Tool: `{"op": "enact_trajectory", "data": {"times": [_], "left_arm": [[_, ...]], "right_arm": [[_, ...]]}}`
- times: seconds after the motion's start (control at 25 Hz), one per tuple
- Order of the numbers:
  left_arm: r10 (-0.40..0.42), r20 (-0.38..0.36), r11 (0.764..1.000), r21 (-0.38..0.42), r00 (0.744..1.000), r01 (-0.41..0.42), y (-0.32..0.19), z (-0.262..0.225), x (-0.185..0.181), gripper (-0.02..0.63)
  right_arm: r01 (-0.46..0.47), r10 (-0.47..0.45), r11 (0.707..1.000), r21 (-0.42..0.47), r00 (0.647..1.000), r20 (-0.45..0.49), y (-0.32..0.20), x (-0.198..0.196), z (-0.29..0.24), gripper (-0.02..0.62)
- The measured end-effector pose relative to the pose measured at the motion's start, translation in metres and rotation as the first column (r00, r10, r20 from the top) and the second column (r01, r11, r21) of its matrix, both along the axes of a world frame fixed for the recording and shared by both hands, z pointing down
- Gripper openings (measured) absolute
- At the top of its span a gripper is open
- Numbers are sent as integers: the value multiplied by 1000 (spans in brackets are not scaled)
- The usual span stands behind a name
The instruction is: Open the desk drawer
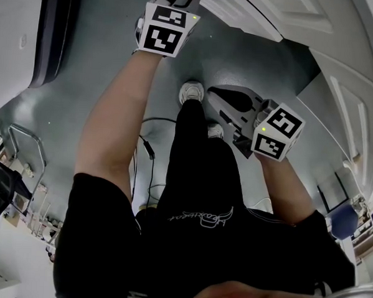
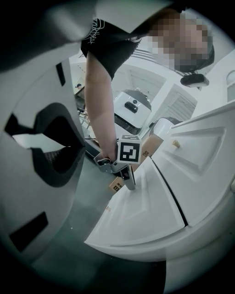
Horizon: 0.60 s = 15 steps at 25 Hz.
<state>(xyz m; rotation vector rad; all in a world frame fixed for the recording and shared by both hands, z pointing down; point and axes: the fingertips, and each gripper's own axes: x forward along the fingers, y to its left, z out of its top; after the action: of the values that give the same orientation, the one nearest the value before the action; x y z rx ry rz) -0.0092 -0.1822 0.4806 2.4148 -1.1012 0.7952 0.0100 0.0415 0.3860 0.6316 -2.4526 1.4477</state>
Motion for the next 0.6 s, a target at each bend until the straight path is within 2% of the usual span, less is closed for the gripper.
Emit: {"op": "enact_trajectory", "data": {"times": [0.32,0.6], "left_arm": [[-25,-20,1000,-7,999,25,10,1,-8,84],[-29,-5,999,-20,1000,28,23,1,-17,84]], "right_arm": [[19,-19,1000,11,1000,2,8,-4,-4,6],[23,-23,1000,14,1000,-6,15,-3,-8,6]]}}
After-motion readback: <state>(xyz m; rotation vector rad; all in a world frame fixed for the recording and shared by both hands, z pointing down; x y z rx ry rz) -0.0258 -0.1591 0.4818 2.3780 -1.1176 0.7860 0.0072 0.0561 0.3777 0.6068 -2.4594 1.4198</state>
